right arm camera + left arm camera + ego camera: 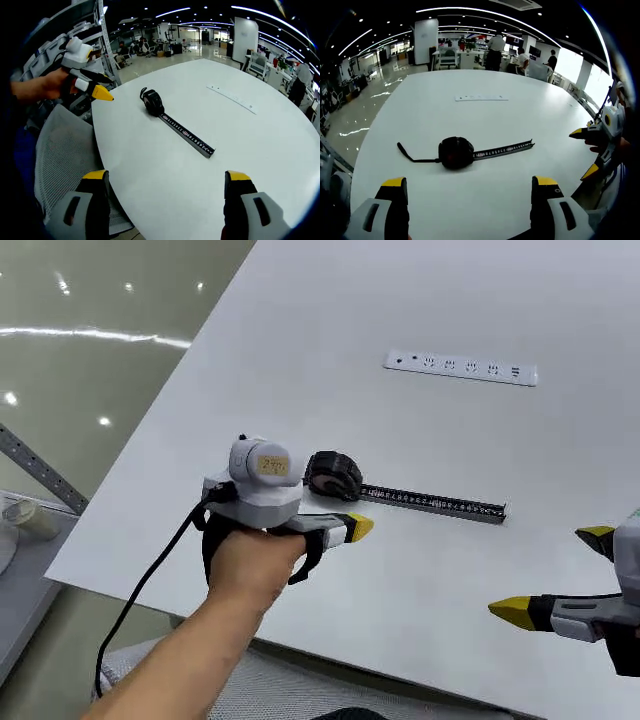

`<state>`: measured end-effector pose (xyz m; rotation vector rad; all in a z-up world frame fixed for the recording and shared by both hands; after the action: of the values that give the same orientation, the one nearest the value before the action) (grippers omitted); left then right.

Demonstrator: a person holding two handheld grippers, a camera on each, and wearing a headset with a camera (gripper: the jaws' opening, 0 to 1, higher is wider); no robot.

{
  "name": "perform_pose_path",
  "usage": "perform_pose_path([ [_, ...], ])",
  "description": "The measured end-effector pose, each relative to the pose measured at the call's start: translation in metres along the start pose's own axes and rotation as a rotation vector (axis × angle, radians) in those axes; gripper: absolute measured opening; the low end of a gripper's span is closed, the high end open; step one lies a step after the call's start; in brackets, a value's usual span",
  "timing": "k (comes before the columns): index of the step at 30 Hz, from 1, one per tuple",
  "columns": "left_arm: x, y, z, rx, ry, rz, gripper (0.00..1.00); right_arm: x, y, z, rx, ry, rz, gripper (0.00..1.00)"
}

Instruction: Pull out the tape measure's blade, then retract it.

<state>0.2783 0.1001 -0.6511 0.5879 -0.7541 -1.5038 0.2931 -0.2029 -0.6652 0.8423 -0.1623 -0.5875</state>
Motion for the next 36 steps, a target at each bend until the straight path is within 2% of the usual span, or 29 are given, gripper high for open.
perform_pose_path([
  [12, -0.008, 0.000, -0.018, -0.001, 0.015, 0.053, 1.00, 0.015, 0.000, -0.020, -0.036, 0.034, 0.064, 0.89],
  [23, -0.005, 0.003, -0.032, 0.020, 0.012, 0.079, 0.99, 0.026, 0.000, -0.032, -0.056, 0.049, 0.096, 0.85],
  [31, -0.006, 0.002, -0.040, 0.012, 0.032, 0.089, 0.99, 0.037, -0.001, -0.039, -0.060, 0.062, 0.107, 0.82],
  [36, -0.007, 0.002, -0.046, 0.025, 0.042, 0.097, 0.98, 0.045, -0.003, -0.044, -0.064, 0.065, 0.130, 0.81],
])
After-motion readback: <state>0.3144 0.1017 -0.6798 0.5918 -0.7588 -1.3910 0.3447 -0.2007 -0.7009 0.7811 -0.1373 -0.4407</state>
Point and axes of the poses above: the centre of the closed fingertips' face, and the gripper's own axes: z roughly backward along the fingers, x roughly to its right, y roughly out of its top, the point moved 6 cm from there along z, roughly backward along the fingers, and after that the axes turned 5 degrees about x, right-handed, at the moved point
